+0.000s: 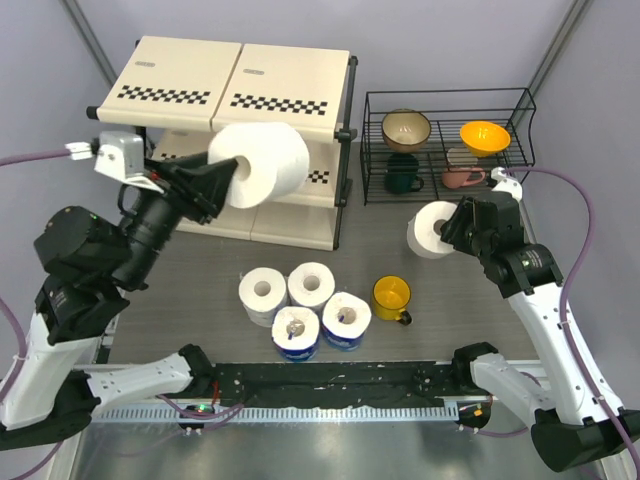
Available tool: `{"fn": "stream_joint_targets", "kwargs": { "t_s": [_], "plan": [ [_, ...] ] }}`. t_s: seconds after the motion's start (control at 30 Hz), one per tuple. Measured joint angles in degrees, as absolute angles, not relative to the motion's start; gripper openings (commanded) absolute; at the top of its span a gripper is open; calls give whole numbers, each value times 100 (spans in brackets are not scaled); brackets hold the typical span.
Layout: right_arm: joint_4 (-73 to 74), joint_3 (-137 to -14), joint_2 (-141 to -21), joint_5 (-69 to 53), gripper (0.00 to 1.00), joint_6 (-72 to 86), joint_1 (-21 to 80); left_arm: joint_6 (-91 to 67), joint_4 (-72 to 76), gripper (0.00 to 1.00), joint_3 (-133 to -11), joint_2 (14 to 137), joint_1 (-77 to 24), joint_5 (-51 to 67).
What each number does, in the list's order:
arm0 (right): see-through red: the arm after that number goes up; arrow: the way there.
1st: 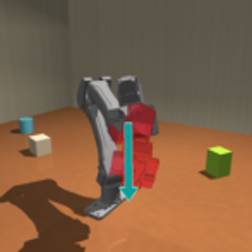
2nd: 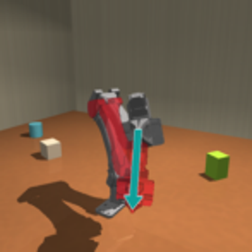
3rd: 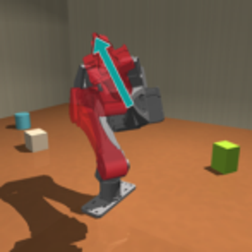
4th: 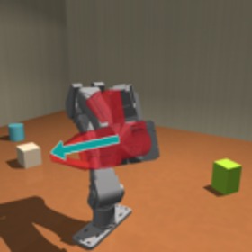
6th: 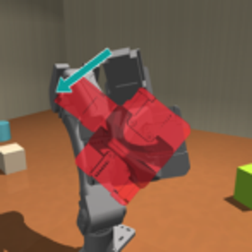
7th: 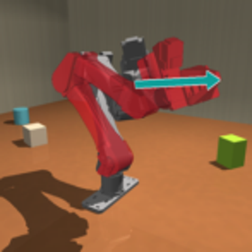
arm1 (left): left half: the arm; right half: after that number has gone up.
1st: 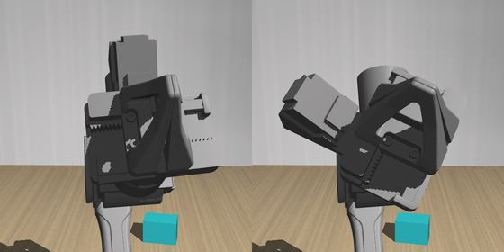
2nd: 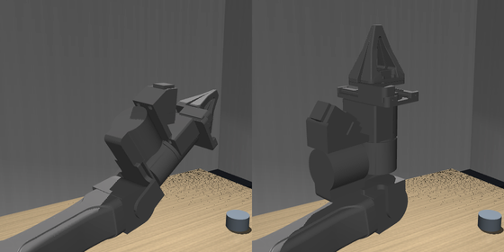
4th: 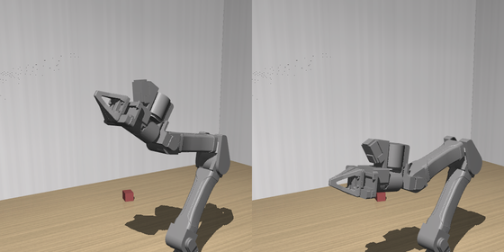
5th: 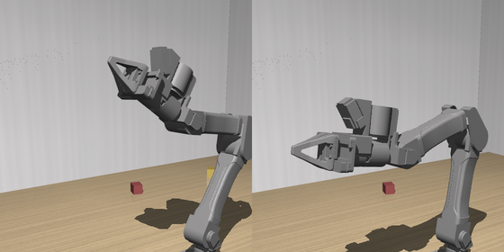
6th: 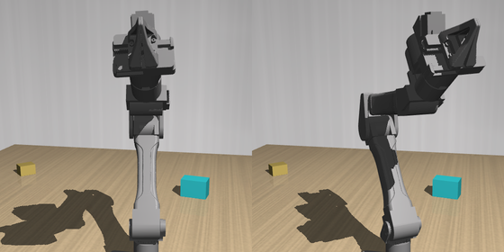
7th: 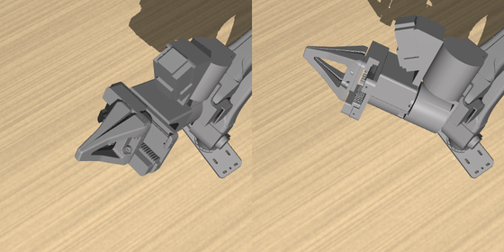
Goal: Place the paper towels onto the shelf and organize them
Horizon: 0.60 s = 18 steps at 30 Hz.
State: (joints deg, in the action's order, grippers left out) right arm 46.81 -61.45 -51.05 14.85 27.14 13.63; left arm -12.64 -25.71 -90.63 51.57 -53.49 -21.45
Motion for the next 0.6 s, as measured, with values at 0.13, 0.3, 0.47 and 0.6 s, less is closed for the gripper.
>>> {"fn": "stream_joint_targets", "kwargs": {
  "t_s": [0.13,0.3,0.47,0.6],
  "plan": [
    [4676,-6145,-5113,1439,10,2714,1363,-580,-2290,22,-9439,5273,-5349,-2989],
    [4665,-6145,-5190,1391,10,2711,1363,419,-2067,22,-10442,5996,-5349,-3736],
    [4554,-6132,-5280,1319,10,2714,1363,1201,-1822,22,-11187,6663,-5349,-4045],
    [4486,-6106,-5304,1284,10,2711,1363,1682,-1763,22,-11493,7100,-5264,-4132]
  ]
}}
